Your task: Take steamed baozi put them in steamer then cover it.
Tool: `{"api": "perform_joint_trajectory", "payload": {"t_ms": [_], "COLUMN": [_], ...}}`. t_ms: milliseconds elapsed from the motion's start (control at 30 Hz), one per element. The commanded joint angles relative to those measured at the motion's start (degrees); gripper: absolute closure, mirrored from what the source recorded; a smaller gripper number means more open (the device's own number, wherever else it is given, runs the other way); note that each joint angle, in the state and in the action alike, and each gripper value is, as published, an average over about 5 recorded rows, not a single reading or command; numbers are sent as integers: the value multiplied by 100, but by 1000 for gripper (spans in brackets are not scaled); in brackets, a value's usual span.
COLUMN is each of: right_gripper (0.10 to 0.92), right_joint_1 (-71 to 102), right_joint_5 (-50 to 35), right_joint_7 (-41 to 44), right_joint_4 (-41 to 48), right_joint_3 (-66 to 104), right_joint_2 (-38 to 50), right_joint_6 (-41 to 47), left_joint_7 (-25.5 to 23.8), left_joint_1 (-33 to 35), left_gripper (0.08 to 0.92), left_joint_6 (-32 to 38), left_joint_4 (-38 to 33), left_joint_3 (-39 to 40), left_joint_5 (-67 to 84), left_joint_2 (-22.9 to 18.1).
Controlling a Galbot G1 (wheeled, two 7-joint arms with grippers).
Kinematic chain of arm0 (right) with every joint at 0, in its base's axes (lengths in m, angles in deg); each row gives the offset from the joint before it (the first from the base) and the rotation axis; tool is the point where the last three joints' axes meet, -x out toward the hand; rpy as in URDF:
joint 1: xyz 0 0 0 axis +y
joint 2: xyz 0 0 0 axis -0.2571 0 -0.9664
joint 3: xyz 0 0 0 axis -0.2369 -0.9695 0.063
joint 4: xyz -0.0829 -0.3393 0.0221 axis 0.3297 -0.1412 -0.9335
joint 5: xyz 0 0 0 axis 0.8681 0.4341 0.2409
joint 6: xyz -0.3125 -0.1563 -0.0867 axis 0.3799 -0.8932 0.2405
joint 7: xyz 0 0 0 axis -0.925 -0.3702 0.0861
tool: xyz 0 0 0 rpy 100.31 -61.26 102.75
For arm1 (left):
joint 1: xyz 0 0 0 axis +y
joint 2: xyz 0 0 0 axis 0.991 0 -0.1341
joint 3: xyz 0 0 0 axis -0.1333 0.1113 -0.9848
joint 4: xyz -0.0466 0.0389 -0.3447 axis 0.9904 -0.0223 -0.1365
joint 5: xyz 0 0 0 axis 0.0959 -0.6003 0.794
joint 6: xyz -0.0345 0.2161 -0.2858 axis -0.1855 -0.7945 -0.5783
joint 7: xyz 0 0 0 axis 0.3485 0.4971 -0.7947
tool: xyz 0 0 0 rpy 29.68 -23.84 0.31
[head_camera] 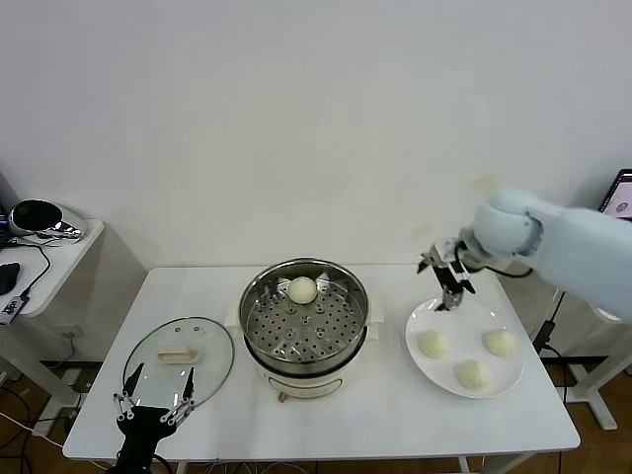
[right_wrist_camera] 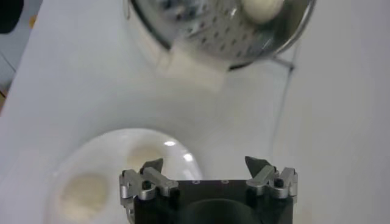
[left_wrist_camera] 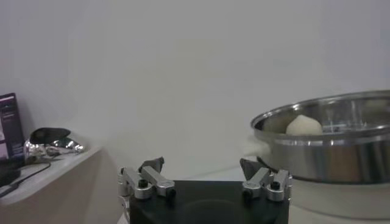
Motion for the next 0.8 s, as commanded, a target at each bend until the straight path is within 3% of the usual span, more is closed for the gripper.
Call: {"api": "perform_joint_trajectory", "payload": {"t_ms": [33, 800], "right_gripper": [203, 203], "right_joint_1": [1500, 2394], "right_joint_5": [554, 1243], "right_joint_7": [-22, 9], "right_joint_4": [227, 1935], "right_joint_3": [866, 1674], "right_joint_2": [351, -1167], "right_joint_6": [274, -101], "left_joint_7": [-24, -34], "left_joint_1": [3, 46], "left_gripper": [177, 177], "left_joint_6": [-55, 97], "left_joint_4": [113, 195], "left_joint_3": [-3, -58], "left_joint_5": [-41, -108], "left_joint_2": [17, -42]}}
